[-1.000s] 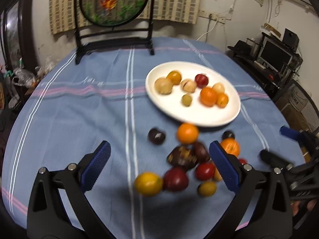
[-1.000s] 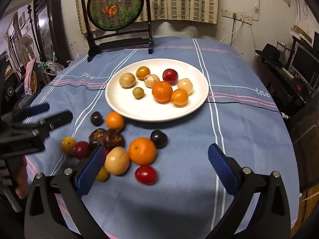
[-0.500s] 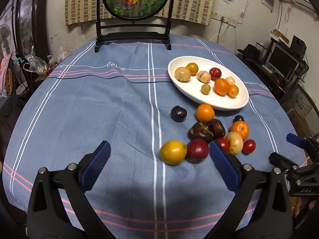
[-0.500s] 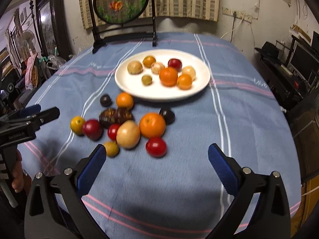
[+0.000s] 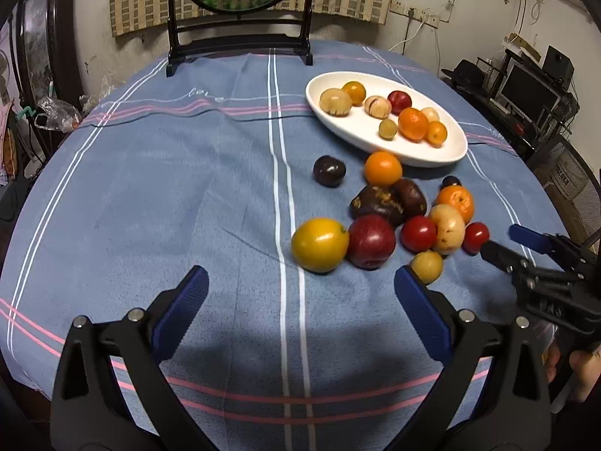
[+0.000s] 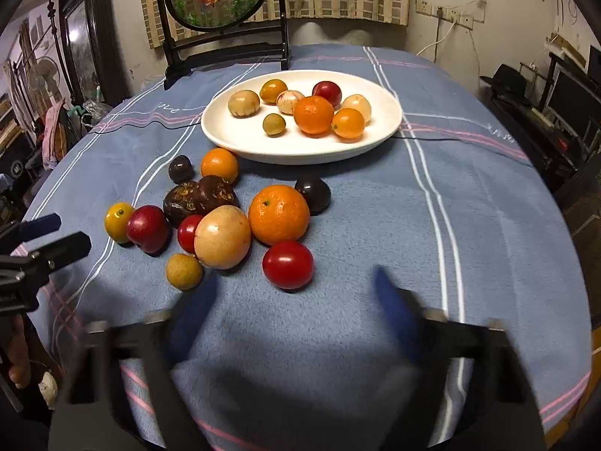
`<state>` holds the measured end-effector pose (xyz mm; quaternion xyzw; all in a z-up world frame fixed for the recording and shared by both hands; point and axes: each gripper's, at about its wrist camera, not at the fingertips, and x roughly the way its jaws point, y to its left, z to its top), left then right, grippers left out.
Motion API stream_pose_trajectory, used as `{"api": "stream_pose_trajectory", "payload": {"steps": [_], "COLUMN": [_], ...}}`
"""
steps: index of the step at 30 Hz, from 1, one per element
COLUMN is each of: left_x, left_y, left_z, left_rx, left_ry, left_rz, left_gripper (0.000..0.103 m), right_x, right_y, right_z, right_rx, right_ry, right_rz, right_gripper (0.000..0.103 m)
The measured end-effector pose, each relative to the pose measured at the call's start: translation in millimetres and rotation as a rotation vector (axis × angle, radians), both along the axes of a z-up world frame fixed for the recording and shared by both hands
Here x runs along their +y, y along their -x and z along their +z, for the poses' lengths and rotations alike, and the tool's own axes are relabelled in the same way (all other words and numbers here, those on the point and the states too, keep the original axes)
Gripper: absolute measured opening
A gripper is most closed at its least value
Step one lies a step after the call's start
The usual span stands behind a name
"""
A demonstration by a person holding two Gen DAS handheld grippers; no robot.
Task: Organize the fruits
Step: 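Grasp the large yellow fruit with the left tool while the right tool grasps a red tomato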
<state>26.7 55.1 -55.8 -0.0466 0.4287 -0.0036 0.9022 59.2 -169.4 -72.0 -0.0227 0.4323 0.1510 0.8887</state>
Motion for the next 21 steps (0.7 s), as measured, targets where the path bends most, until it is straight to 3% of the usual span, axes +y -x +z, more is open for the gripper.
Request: {"api": "stream_pose_trajectory", "payload": {"steps": [2,4,5,6,13,18,21], "left_x": [2.2,4.0,4.6,5.6,14.8,8.6,3.0], "left_y": [-1.4,-2.8,-3.6,-4.8,-12.9,-18.7,-25.6], "left_z": [-3.0,-5.2,-5.9,-6.8,-9.8,-18.0,-26.9], "left_rx": [0.007,0.012,0.014,0.016,0.015,0.040,0.069], "left_ry": [0.002,0.004,0.005,0.005,0.001,-0.004,-0.036], "left_rz": [0.003,0.004,0.004,0.003,-0.019,-0.078,-0.098], "left_gripper": [0.101,0.101,0.101,0.101,0.099,0.088,0.076], "right_x": [1.3,3.6,4.5,6.4,-2.5,-11.6,-12.6], "right_y": [-7.8,-16.8,-19.5,-20.4,4.2,9.8,9.6], "right_z": [-6.6,-14.7,-18.8,-20.0,-0.9,4.2,2.9], "right_rx": [0.019,0.043,0.057,0.056,0.041,0.041,0.053], "right_ry": [0.002,-0.012,-0.034,-0.041,-0.062,-0.078,-0.090], "right_rz": [-0.001,0.009,0.026,0.034,0.063,0.054,0.055], "right_gripper": [0.058,0.047,0.035,0.034,0.034,0.034,0.034]}}
